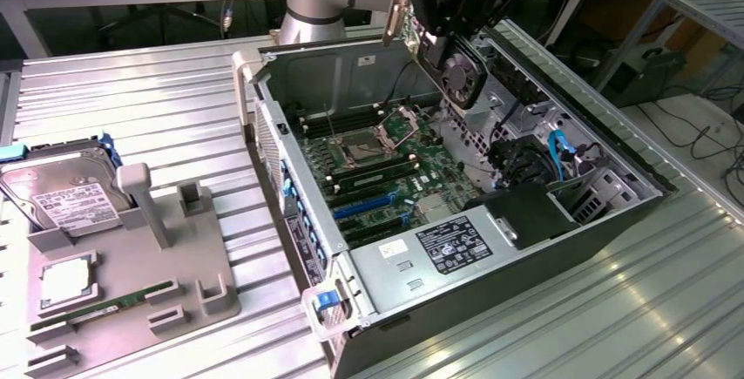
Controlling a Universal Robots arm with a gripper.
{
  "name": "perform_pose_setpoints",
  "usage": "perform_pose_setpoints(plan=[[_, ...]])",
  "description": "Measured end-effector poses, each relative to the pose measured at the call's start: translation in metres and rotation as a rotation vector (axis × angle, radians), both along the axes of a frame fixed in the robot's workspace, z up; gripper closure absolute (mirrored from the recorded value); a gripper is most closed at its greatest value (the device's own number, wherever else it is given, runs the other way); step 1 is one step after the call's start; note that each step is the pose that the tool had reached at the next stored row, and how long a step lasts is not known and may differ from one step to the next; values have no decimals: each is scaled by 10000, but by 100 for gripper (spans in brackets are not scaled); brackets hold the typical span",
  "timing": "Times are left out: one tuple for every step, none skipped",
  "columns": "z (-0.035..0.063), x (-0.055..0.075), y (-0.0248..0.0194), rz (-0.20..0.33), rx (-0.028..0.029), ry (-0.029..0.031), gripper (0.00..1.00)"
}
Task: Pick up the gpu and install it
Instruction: 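Insert the gpu into the slot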
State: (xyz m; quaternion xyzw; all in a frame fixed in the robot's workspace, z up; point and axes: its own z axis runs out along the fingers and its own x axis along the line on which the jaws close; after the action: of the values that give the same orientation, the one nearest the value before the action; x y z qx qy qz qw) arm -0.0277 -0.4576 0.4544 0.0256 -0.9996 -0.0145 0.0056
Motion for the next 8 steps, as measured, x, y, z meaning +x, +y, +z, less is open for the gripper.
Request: perform_pose_setpoints(plan=[[0,0,0,0,0,0,73],[0,0,0,0,1,0,73],[0,0,0,0,0,0,73],[0,0,0,0,0,0,73],[0,0,0,14,0,0,73],[0,0,0,151,0,-1,73],[0,0,0,333,1,-1,73],[0,0,0,470,1,-1,73]])
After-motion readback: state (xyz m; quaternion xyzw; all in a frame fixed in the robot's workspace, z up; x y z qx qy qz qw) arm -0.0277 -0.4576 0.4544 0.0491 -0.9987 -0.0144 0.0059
